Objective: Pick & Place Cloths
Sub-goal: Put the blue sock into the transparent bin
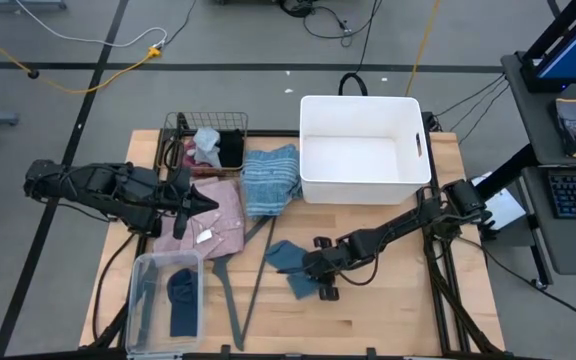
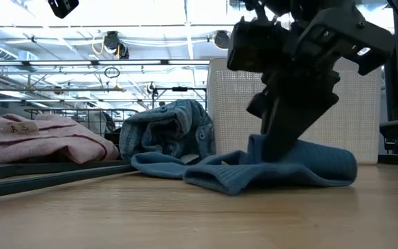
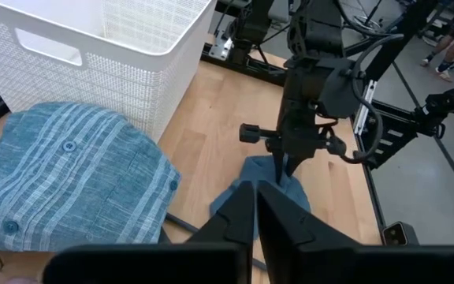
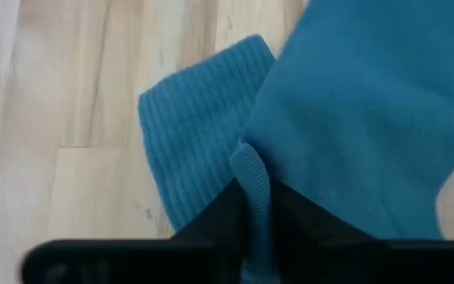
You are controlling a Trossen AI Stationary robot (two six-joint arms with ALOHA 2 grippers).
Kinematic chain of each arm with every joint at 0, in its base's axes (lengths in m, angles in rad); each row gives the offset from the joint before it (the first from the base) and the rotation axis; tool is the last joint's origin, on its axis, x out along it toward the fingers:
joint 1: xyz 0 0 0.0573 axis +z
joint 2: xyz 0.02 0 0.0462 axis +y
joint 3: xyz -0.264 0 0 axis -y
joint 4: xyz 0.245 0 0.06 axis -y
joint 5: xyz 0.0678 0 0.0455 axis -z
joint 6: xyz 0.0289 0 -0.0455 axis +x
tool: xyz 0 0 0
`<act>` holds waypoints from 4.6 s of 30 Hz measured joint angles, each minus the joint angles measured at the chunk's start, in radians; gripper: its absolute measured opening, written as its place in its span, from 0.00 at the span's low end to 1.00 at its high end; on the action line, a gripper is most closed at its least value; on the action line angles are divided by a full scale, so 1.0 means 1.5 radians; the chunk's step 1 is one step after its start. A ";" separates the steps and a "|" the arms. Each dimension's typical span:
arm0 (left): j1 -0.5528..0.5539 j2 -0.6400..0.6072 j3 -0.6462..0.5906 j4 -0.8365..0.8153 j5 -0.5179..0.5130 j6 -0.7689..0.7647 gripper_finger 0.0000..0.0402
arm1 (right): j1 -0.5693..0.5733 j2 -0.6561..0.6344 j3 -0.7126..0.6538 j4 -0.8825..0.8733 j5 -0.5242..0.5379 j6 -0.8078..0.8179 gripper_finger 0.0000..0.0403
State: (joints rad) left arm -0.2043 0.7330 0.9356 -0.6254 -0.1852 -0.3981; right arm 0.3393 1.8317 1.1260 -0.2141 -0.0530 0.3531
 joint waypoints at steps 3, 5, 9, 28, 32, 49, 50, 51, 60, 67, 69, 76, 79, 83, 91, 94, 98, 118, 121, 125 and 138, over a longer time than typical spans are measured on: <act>0.000 0.000 0.000 0.000 0.000 0.000 0.05 | 0.000 0.000 -0.001 0.004 -0.001 0.006 0.02; 0.000 0.000 0.000 0.000 0.000 0.000 0.05 | 0.000 -0.003 -0.001 0.006 -0.002 0.011 0.03; 0.000 0.000 0.000 -0.001 0.000 0.000 0.02 | 0.000 -0.005 0.006 0.010 -0.006 0.026 0.01; 0.000 0.000 0.000 -0.005 0.000 0.003 0.01 | -0.023 -0.219 0.055 0.141 -0.076 -0.027 0.00; 0.000 0.000 0.000 -0.005 0.000 0.008 0.03 | -0.028 -0.282 0.055 0.221 -0.144 -0.057 0.00; 0.000 0.006 0.000 0.030 0.000 -0.004 0.02 | -0.049 -0.339 0.055 0.370 -0.208 -0.144 0.00; 0.000 0.009 0.000 0.049 0.001 -0.005 0.03 | -0.055 -0.336 0.055 0.371 -0.208 -0.144 0.00; 0.000 0.015 0.000 0.070 0.002 -0.005 0.04 | -0.063 -0.332 0.055 0.375 -0.208 -0.144 0.00; 0.000 0.101 0.000 0.268 0.001 0.052 0.17 | -0.157 -0.313 0.055 0.427 -0.211 -0.141 0.00; 0.001 0.167 0.000 0.421 -0.054 0.156 0.37 | -0.238 -0.313 0.055 0.429 -0.245 -0.118 0.00; 0.003 0.180 0.000 0.451 -0.070 0.176 0.43 | -0.255 -0.313 0.055 0.429 -0.248 -0.109 0.00; 0.021 0.229 0.000 0.475 -0.150 0.182 0.58 | -0.299 -0.292 0.055 0.446 -0.248 -0.104 0.00; 0.028 0.253 0.000 0.503 -0.181 0.203 0.61 | -0.312 -0.273 0.055 0.467 -0.248 -0.104 0.00; 0.037 0.277 0.000 0.548 -0.197 0.235 0.61 | -0.325 -0.251 0.055 0.472 -0.253 -0.099 0.00; 0.056 0.303 0.000 0.560 -0.150 0.223 0.61 | -0.344 -0.229 0.055 0.483 -0.271 -0.104 0.00; 0.058 0.305 0.000 0.560 -0.118 0.222 0.61 | -0.355 -0.230 0.055 0.482 -0.282 -0.107 0.00; 0.059 0.305 0.000 0.561 -0.091 0.211 0.61 | -0.370 -0.229 0.055 0.474 -0.282 -0.109 0.00; 0.162 0.344 0.001 0.582 0.050 0.182 0.34 | -0.374 -0.218 0.055 0.483 -0.300 -0.109 0.00; 0.177 0.345 0.001 0.594 0.096 0.182 0.19 | -0.374 -0.218 0.055 0.484 -0.300 -0.109 0.00; 0.191 0.347 0.001 0.594 0.140 0.179 0.03 | -0.374 -0.218 0.055 0.483 -0.300 -0.109 0.00; 0.192 0.300 0.001 0.520 0.112 0.157 0.01 | -0.396 -0.224 0.055 0.412 -0.313 -0.077 0.18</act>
State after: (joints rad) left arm 0.0834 1.1836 0.9363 0.1539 -0.0178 -0.1630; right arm -0.2546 1.4952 1.2083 0.4036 -0.5226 0.2382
